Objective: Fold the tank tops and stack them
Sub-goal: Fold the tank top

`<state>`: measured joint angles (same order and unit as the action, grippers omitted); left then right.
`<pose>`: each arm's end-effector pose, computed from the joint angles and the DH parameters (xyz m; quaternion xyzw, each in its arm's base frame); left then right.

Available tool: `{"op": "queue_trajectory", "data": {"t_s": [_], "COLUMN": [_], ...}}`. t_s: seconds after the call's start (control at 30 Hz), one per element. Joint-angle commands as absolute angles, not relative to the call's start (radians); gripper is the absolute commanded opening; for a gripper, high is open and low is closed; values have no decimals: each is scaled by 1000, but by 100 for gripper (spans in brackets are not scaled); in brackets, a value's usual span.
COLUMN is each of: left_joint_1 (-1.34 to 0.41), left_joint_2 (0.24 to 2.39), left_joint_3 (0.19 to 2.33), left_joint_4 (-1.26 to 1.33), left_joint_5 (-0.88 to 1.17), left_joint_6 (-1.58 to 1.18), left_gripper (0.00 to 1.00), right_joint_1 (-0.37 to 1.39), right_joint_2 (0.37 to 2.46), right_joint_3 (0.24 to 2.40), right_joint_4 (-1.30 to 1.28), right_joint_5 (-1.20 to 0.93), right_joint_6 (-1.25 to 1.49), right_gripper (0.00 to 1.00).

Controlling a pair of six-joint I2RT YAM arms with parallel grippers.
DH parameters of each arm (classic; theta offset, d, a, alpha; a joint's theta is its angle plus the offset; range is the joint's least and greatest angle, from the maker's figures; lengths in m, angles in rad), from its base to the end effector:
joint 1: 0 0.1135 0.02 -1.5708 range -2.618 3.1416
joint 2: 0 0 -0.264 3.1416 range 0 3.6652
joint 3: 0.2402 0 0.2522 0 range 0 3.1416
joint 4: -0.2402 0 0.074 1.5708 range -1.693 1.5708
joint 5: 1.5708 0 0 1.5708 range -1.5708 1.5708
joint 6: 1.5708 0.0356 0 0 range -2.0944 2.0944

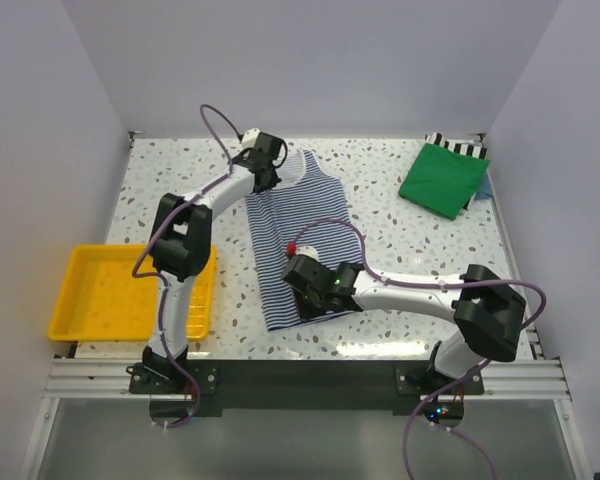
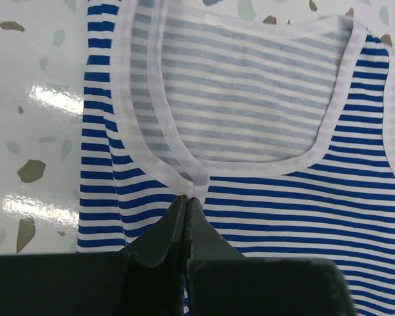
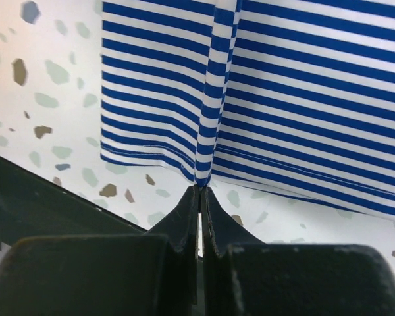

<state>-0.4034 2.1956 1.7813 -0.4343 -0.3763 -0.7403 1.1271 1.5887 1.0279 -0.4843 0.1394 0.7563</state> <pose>0.4591 -0.1817 0.2036 -0.2192 0.8949 -0.0407 0.3865 0.1414 0.2859 0.2035 -0.1598 0.9501 0.1700 0.2069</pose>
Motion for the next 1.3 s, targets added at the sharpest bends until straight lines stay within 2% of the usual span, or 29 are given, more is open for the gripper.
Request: {"op": "queue_trajectory", "data": {"t_s": [0.0,0.47,0.5,0.53,0.57,0.6,0.7,0.73,0.87,0.97,1.1,1.27], "left_joint_1": [-416,-437,-437,-437,-437,-437,-437,-437,-437,-439,-457,-531], "left_joint_2": [2215,2246,2244,2244,2240,2224,2188,2162,2115,2105,2062,1930], "left_joint_3": [1844,1848,1847,1847,1844,1830,1798,1790,1749,1707,1612,1425], "left_joint_4": [-422,-374,-361,-357,-353,-338,-301,-285,-270,-265,-236,-210], "left_joint_5": [-428,-367,-358,-350,-341,-336,-328,-325,-298,-243,-178,-164], "left_joint_6": [-732,-726,-715,-709,-706,-698,-684,-684,-715,-742,-779,-788], "left_gripper": [0,0,11,18,22,33,49,50,51,45,38,35], "right_joint_1": [1131,1127,1127,1127,1127,1129,1131,1131,1129,1083,896,681], "right_joint_2": [1526,1468,1465,1462,1453,1437,1407,1398,1381,1416,1439,1503], "right_joint_3": [982,888,885,884,879,873,879,888,942,979,1017,1114], "right_joint_4": [-471,-479,-485,-491,-500,-509,-547,-564,-627,-647,-586,-558], "right_joint_5": [147,235,248,255,264,273,311,328,423,443,381,290], "right_joint_6": [816,888,894,897,899,900,902,900,873,827,707,583], "right_gripper": [0,1,4,14,19,26,34,35,35,34,33,33]}}
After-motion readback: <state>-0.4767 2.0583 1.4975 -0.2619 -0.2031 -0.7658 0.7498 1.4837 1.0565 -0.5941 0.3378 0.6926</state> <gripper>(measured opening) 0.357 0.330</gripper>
